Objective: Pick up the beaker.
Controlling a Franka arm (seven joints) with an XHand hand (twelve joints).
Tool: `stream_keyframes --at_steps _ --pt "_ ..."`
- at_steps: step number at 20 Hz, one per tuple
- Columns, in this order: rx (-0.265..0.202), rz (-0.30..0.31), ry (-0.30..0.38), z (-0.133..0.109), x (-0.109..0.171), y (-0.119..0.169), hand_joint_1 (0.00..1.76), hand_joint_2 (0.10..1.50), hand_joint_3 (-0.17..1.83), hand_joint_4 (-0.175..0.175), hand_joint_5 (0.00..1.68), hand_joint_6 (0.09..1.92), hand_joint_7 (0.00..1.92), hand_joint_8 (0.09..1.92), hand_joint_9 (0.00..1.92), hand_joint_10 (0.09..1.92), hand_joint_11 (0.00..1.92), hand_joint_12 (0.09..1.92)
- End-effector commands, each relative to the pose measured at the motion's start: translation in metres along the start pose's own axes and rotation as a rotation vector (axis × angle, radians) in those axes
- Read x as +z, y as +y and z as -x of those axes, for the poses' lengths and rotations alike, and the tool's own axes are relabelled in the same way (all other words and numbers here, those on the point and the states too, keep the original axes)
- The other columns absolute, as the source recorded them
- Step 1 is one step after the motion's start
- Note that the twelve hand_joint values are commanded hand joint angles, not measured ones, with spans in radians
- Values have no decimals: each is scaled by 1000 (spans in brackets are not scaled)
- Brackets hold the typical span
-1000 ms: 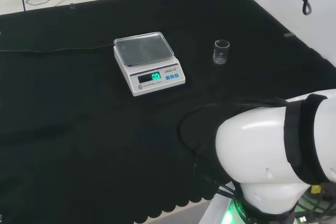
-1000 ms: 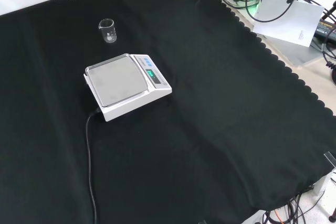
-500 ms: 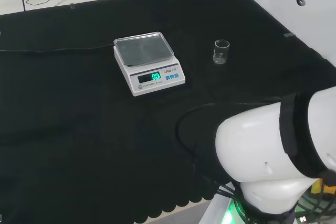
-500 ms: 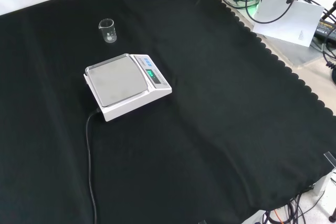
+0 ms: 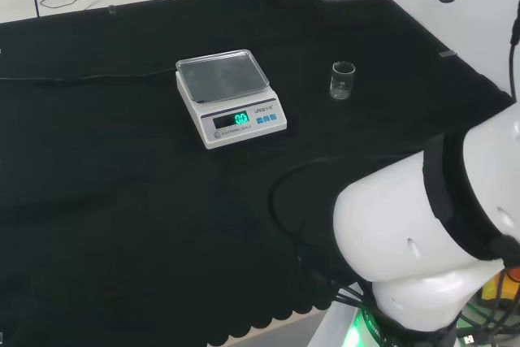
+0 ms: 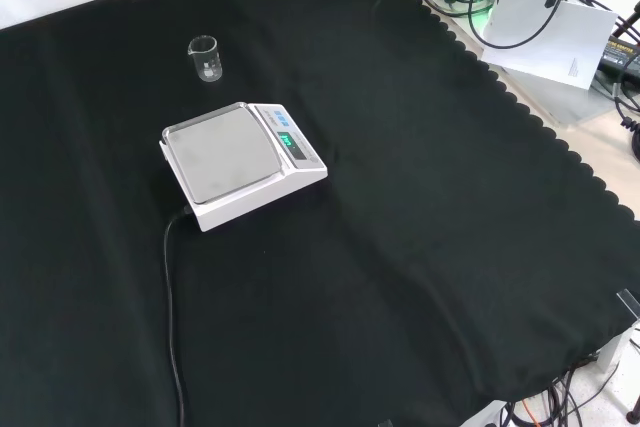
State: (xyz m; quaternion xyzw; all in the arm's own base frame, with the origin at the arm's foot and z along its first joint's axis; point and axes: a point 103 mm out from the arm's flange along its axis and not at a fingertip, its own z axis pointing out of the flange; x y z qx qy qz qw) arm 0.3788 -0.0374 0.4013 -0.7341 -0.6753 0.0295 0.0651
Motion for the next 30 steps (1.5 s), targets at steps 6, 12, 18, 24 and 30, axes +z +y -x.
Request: stream_keyframes --at_steps 6,12,18,24,30 --pt "27 -62 51 35 72 61 715 791 445 37 590 285 563 588 621 640 94 1434" --pt "30 -104 22 48 105 93 720 785 454 34 593 295 558 594 608 650 76 1439" --pt "44 -127 11 75 120 113 727 782 461 32 603 307 556 598 602 658 68 1441" --pt "88 -162 -5 102 127 125 730 780 466 31 611 320 557 602 599 664 60 1441" --pt "80 -150 65 120 138 136 732 771 484 29 602 356 555 613 592 680 56 1446"
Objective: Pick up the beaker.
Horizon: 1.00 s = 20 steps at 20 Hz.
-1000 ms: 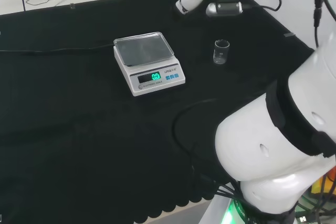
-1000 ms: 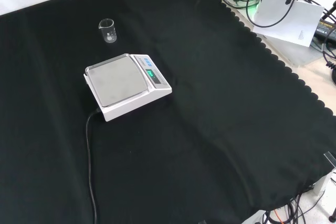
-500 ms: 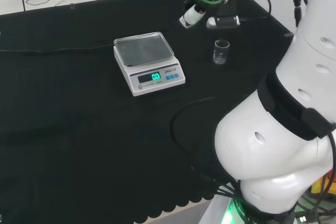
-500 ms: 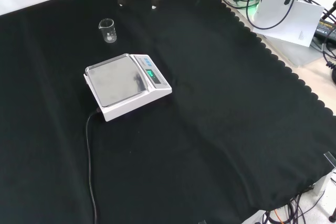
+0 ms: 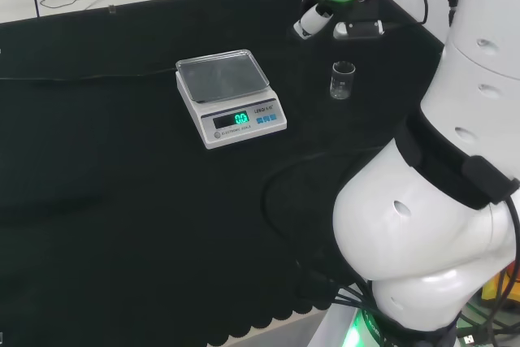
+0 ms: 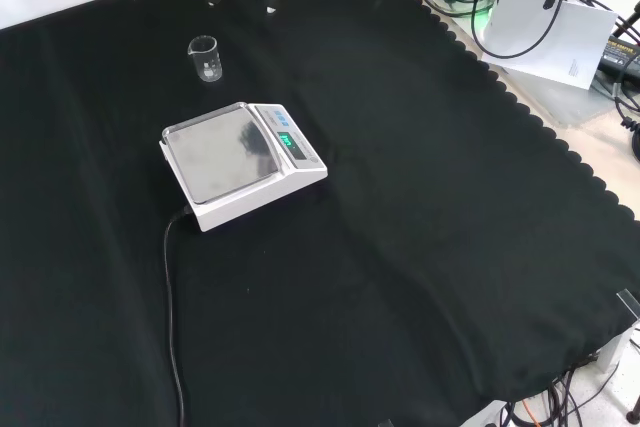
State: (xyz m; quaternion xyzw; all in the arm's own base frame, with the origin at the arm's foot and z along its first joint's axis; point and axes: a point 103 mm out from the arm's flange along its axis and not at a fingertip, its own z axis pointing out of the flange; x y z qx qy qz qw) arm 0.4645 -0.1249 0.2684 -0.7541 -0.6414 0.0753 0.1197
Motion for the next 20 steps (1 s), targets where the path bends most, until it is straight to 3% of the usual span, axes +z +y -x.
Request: stream_keyframes --at_steps 1,8,13,20 --pt "-7 -15 53 35 21 35 733 770 486 29 601 359 555 614 592 681 56 1446" --pt "-12 -48 70 57 40 49 735 768 491 27 597 373 556 617 592 684 55 1445" --pt "-18 -65 123 73 50 56 737 767 493 26 593 381 555 619 590 686 52 1445" --pt "-23 -80 95 78 66 80 740 764 497 25 588 393 554 620 586 689 50 1444"
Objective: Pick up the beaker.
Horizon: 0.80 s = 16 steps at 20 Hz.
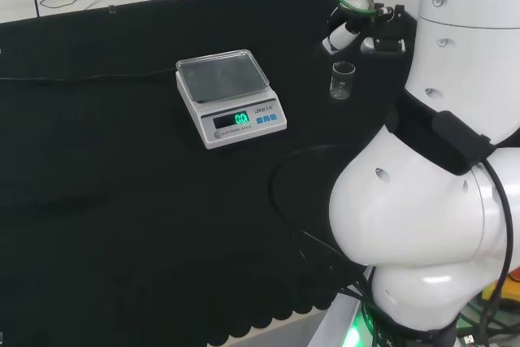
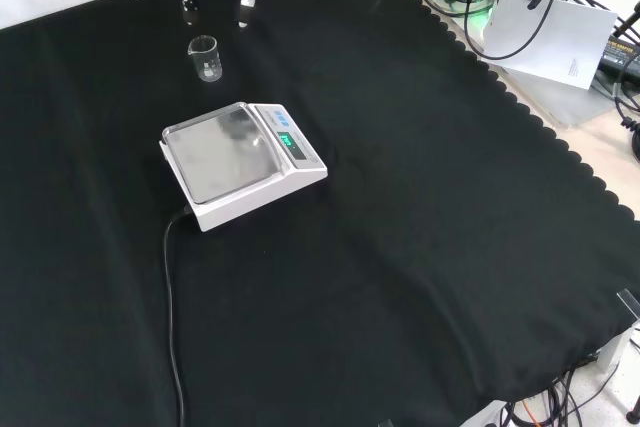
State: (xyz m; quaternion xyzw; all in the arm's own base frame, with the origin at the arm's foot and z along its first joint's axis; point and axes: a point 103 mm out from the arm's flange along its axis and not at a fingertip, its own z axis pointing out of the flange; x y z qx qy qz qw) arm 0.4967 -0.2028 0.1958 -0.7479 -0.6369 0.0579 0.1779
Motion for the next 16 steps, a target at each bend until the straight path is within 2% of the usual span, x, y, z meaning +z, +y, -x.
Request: stream_keyframes --at_steps 1,9,16 --pt "-7 -22 -8 5 12 22 740 764 498 25 587 395 554 621 586 689 50 1444" --pt "2 -66 -13 13 26 50 743 761 501 20 582 408 554 624 584 693 50 1444" --pt "17 -97 20 31 38 66 747 760 504 16 587 422 556 628 585 697 56 1443"
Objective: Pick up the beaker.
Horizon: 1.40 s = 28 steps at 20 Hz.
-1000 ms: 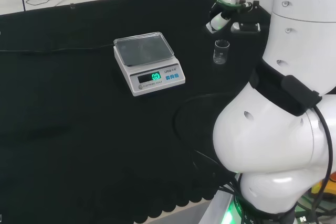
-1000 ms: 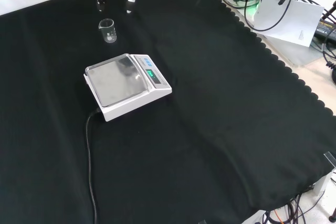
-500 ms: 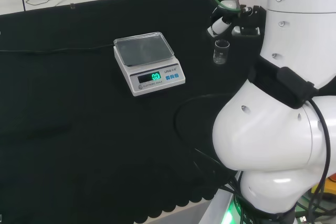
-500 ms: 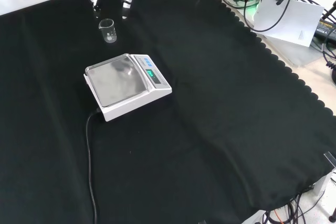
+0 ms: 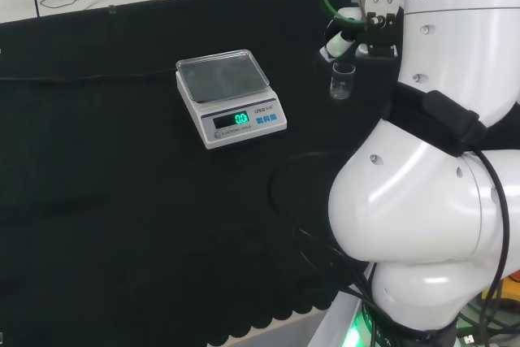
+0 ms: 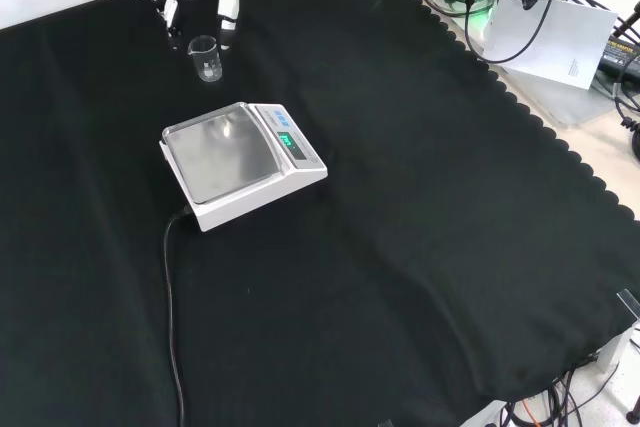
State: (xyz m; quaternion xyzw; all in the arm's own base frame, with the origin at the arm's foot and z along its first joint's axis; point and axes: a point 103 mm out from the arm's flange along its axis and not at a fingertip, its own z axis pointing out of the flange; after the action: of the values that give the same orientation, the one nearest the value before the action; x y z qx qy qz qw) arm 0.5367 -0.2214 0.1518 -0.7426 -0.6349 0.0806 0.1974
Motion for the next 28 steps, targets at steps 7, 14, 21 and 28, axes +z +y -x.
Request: stream_keyframes --at_steps 7,14,21,28 --pt "31 -51 34 23 18 19 751 757 507 14 584 437 555 631 584 699 59 1440" --pt "58 -147 17 28 22 24 674 646 284 54 14 87 16 87 10 87 0 758" --pt "94 -173 18 39 29 26 690 677 207 49 120 87 82 87 41 87 0 986" --pt "101 -175 1 43 37 29 791 711 203 35 483 87 213 255 30 624 45 1440"
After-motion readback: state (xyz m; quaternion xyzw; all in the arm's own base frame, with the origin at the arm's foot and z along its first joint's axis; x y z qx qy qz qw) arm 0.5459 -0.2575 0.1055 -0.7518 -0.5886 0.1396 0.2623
